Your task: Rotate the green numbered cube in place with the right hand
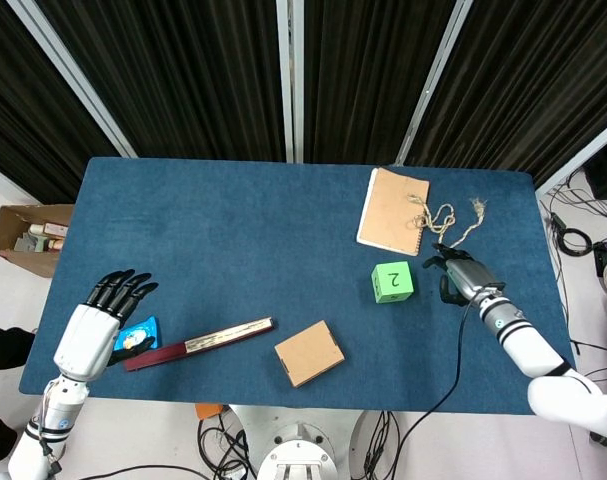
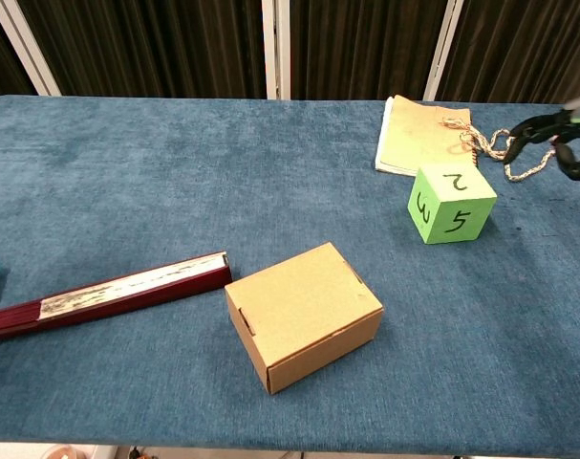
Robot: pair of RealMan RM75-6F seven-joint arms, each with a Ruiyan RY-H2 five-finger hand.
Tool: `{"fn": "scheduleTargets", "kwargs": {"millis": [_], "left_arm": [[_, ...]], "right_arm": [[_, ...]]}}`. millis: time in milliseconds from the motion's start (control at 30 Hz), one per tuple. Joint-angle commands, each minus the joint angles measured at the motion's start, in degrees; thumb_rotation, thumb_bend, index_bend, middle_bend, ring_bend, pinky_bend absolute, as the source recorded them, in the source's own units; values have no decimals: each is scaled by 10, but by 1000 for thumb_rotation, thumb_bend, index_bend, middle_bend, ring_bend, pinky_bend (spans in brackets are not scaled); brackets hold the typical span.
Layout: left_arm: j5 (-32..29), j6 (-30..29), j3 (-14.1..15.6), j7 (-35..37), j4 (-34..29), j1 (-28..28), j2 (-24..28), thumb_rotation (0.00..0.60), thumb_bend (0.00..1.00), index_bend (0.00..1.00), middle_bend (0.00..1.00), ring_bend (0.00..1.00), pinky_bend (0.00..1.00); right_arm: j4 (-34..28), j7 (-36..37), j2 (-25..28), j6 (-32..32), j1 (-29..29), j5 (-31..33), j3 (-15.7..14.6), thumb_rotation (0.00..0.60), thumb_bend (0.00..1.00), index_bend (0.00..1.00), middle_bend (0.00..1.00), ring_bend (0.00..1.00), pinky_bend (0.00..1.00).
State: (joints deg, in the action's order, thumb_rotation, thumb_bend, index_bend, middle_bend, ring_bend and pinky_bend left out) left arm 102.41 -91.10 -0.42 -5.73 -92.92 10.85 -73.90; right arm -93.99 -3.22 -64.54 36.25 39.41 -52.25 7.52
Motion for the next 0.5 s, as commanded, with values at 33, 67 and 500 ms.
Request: {"fn": "scheduleTargets", "kwargs": {"millis": [33, 67, 500], "left_arm": [[-1, 1, 0, 0, 0, 0, 0, 600, 63, 206, 156, 127, 167], [-2, 2, 0, -1, -1, 0, 0, 600, 63, 206, 157, 127, 167], [-1, 7, 0, -12, -11, 3, 5, 600, 63, 206, 157, 126, 166]], "right_arm": [[11, -13, -14, -11, 17, 23, -4, 600, 881, 256, 0, 0, 0], [15, -16, -16, -14, 21, 28, -6, 600, 885, 256, 0, 0, 0], [62, -29, -76, -28, 67, 48, -12, 600, 940, 256, 0, 0, 0]]}}
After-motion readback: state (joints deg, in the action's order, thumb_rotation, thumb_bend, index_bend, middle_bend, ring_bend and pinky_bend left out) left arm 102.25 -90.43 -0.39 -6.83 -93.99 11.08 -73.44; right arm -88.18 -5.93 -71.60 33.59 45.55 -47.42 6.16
